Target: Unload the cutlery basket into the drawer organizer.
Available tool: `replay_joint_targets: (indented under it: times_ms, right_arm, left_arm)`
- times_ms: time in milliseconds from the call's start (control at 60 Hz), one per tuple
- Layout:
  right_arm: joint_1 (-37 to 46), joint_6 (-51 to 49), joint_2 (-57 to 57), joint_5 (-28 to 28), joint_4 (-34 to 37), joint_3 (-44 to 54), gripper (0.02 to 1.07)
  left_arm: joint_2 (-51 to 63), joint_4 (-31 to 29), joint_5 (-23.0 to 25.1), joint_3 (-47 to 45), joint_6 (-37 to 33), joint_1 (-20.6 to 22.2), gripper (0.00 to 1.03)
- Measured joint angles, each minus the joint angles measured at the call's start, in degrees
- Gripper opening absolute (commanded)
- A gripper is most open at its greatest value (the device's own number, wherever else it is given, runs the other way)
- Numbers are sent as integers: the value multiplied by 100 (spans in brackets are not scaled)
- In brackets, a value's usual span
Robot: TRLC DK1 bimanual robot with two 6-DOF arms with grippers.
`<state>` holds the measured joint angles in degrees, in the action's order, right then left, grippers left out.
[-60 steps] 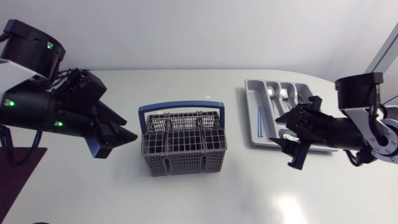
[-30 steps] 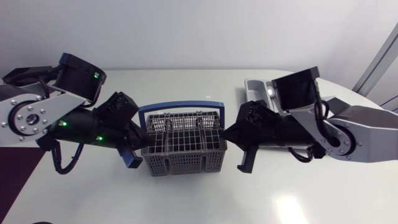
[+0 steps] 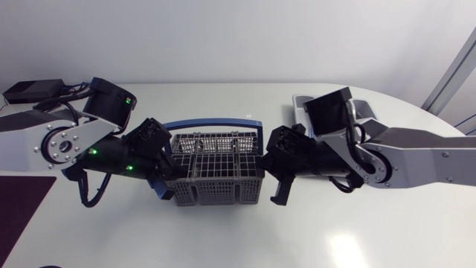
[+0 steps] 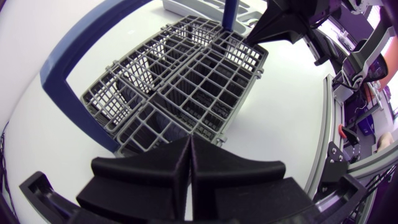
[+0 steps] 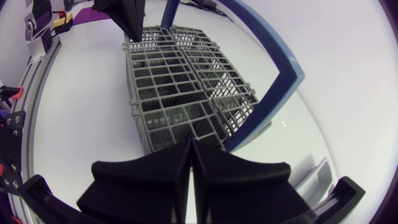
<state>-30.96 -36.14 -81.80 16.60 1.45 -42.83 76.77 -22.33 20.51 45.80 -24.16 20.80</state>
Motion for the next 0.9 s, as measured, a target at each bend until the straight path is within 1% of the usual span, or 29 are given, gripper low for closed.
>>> replay_joint_targets:
  times_ms: [150, 317, 550, 700, 833, 900]
  right_arm:
    - [-66, 17, -72, -151, 0, -81, 7]
    - [-83, 17, -166, -289, 0, -177, 7]
    - [-83, 87, 13, -293, -4, -175, 7]
    - [-83, 125, -166, -337, -48, -210, 7]
    - [-81, 122, -448, -387, -341, -339, 7]
    - [-76, 122, -442, -404, -345, -348, 7]
  left_arm:
    - [184, 50, -4, 146, -28, -114, 6]
    - [240, 98, -46, 184, -28, -116, 6]
    - [223, 98, -107, 184, -28, -85, 6]
    - [195, 87, -114, 181, -28, -79, 6]
    - [160, 81, -133, 173, -28, -81, 6]
    - [122, 76, -133, 170, -28, -81, 6]
